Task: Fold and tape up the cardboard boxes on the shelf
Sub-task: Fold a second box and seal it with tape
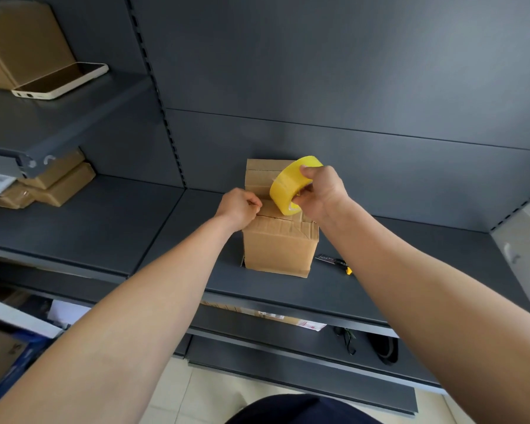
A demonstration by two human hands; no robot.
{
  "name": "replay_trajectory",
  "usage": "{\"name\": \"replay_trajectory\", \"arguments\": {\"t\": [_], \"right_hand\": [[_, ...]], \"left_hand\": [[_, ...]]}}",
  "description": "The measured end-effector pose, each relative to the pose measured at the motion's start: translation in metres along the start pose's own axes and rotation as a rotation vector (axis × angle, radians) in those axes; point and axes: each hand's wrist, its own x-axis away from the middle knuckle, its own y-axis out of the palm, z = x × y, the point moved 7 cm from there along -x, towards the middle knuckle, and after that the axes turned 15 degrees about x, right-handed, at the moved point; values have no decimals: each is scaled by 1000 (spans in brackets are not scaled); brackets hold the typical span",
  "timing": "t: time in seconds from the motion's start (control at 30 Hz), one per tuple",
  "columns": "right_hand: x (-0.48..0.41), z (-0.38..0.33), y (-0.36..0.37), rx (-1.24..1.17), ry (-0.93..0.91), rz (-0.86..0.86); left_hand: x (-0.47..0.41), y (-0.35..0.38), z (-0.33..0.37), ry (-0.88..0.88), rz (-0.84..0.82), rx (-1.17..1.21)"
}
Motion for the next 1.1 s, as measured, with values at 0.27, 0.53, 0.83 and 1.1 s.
{"name": "replay_trajectory", "arguments": {"t": [0.27,0.53,0.83,1.1], "right_hand": [[3,7,-3,-7,14,80],[6,14,5,43,16,80],[7,16,9,53,4,65],[1,12,6,243,-80,-42]], "left_hand": [[-2,4,3,-142,-125,345],[11,9,9,-248,-194,740],[8,5,17,-235,-156,748],[5,9,16,-270,-170,883]]}}
